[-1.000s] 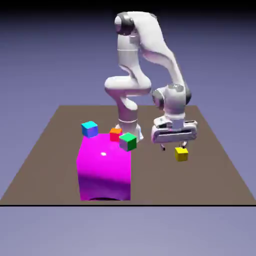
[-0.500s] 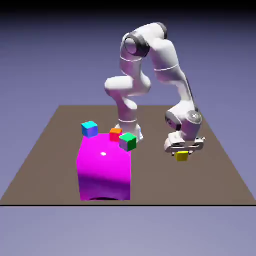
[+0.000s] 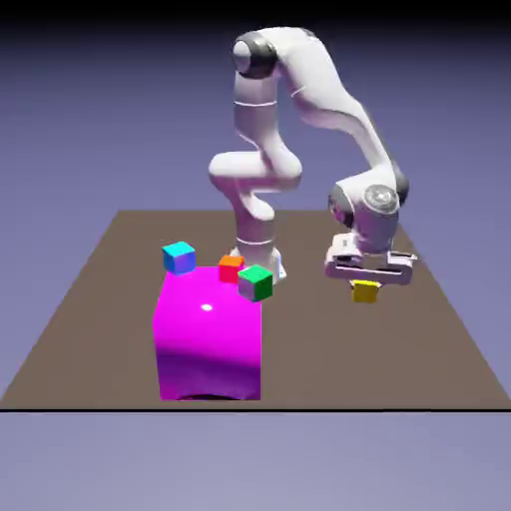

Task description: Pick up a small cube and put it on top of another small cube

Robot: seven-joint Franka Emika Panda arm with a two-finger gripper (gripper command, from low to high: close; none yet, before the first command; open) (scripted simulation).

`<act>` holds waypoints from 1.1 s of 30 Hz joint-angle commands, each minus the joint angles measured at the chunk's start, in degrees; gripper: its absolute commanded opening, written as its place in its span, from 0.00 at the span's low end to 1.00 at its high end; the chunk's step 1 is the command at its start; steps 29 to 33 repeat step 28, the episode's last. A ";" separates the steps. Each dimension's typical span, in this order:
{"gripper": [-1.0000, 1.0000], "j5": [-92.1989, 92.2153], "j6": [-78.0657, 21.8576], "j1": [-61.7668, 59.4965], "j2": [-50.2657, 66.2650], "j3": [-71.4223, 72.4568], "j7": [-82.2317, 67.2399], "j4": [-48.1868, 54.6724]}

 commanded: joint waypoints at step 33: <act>1.00 1.22 -11.63 -26.06 -21.80 -36.00 21.24 -4.71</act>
